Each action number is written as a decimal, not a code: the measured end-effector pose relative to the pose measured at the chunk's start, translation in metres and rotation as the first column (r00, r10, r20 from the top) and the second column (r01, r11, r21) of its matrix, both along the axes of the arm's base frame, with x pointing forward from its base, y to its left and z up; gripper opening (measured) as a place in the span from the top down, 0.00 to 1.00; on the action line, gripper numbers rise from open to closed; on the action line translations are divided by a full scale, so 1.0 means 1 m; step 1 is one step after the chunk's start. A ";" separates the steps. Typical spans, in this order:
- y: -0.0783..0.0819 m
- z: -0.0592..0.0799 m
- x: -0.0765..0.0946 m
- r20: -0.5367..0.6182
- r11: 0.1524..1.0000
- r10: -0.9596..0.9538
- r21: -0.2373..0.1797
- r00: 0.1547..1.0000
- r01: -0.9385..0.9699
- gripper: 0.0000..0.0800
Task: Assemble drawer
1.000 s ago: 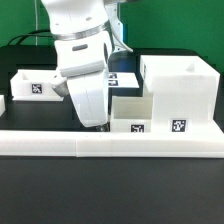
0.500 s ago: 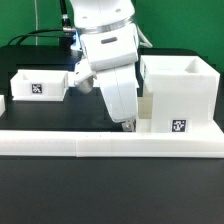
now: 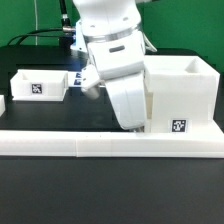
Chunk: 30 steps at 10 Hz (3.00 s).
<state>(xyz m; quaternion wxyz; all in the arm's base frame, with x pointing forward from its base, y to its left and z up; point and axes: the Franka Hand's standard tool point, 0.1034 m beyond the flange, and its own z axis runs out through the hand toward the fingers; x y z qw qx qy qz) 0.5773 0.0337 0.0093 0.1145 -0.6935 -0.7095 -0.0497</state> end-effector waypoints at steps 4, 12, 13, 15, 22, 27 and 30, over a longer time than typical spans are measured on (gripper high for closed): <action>-0.021 0.013 0.002 -0.018 0.999 0.039 -0.027 0.999 -0.040 0.19; -0.089 0.047 -0.087 0.173 0.984 -0.139 -0.084 0.975 0.155 0.19; -0.089 0.049 -0.085 0.160 0.981 -0.161 -0.083 0.974 0.176 0.19; -0.089 0.047 -0.085 0.154 0.975 -0.194 -0.079 0.969 0.208 0.19; -0.137 0.042 -0.149 0.139 0.654 -0.740 -0.080 0.658 0.752 0.19; -0.140 0.040 -0.152 0.089 0.339 -0.935 -0.065 0.344 0.939 0.19; -0.135 0.036 -0.160 0.039 0.032 -0.999 -0.079 0.035 0.996 0.19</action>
Offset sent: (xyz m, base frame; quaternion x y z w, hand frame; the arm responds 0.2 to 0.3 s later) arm -0.0211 -0.0398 0.0194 -0.0157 -0.0083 -0.0002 0.9998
